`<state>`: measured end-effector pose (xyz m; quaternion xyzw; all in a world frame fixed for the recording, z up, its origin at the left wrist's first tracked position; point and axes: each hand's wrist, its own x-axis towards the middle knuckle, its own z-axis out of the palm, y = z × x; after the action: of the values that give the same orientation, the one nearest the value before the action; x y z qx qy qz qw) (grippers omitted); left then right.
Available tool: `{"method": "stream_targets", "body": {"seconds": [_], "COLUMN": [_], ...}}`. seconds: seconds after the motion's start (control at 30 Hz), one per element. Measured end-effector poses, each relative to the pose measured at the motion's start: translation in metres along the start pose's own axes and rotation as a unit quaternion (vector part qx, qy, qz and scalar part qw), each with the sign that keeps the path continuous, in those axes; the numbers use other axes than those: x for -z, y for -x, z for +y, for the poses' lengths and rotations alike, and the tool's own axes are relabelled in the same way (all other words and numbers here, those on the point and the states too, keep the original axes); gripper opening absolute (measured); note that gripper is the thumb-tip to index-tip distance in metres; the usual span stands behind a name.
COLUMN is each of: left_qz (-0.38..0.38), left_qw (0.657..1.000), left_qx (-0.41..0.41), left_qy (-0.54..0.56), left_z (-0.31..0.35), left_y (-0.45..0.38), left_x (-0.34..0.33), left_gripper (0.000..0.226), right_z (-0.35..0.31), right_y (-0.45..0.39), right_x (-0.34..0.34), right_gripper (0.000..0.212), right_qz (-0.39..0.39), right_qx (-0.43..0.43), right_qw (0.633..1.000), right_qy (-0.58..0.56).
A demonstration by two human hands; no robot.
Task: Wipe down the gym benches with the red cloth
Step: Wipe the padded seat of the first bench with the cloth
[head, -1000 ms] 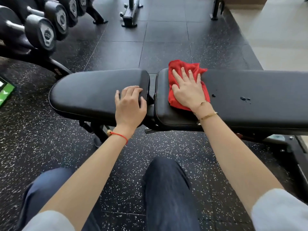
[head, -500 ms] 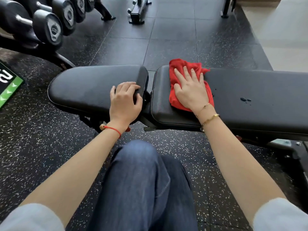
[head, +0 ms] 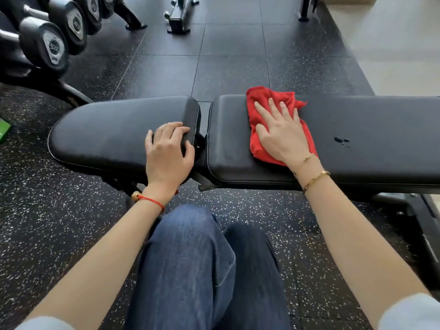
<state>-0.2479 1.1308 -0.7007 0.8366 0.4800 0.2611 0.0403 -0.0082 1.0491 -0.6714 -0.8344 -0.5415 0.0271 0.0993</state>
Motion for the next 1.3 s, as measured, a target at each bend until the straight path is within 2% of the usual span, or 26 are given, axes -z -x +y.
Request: {"method": "stream_targets", "body": {"seconds": [0.07,0.2,0.33,0.47,0.6,0.73,0.87,0.93,1.03,1.13,1.2,1.3], "left_qz": [0.005,0.023,0.032,0.029,0.031,0.027,0.020,0.015,0.007,0.007,0.015,0.019], "left_qw": [1.000,1.000,0.999,1.000,0.999,1.000,1.000,1.000,1.000,1.000,1.000,1.000], "left_qx": [-0.002,-0.001,-0.006,-0.008,-0.008,-0.005,-0.009,-0.015,-0.015,-0.008,-0.007,-0.001], "left_qy": [-0.001,0.003,0.008,0.003,-0.008,-0.012,-0.013,-0.010,-0.009,-0.018,-0.018,-0.012], "left_z": [0.000,-0.002,-0.005,-0.006,-0.004,-0.003,-0.003,-0.004,-0.004,-0.002,-0.001,-0.002], "left_y": [0.000,0.001,0.002,0.002,0.003,0.003,0.002,0.001,-0.001,-0.002,-0.001,-0.001], "left_x": [-0.001,-0.003,-0.004,-0.005,-0.005,-0.004,-0.002,-0.001,0.001,-0.001,-0.002,-0.002], "left_gripper": [0.033,0.033,0.033,0.034,0.035,0.034,0.034,0.034,0.036,0.039,0.038,0.038], "right_z": [-0.018,-0.050,-0.038,-0.002,-0.015,-0.042,-0.033,-0.014,0.015,0.008,-0.016,-0.056], "right_y": [-0.016,-0.006,0.034,0.028,-0.013,-0.010,0.035,0.047,0.028,-0.010,-0.024,-0.013], "right_x": [-0.003,-0.011,-0.008,0.000,-0.003,-0.008,-0.007,-0.004,0.002,0.003,-0.002,-0.010], "right_gripper": [0.058,0.057,0.056,0.055,0.056,0.056,0.055,0.055,0.055,0.056,0.057,0.057], "right_qz": [-0.004,-0.004,0.004,0.004,0.007,-0.011,0.004,0.005,0.001,-0.011,-0.015,-0.016], "right_qx": [0.007,0.077,0.118,0.047,-0.026,0.037,0.113,0.105,0.035,-0.027,-0.005,0.079], "right_qw": [1.000,0.997,0.993,0.999,0.999,0.999,0.994,0.994,0.999,0.999,0.999,0.997], "right_qy": [0.011,0.020,-0.009,-0.003,0.023,0.003,-0.010,-0.023,-0.006,0.022,0.030,0.014]}}
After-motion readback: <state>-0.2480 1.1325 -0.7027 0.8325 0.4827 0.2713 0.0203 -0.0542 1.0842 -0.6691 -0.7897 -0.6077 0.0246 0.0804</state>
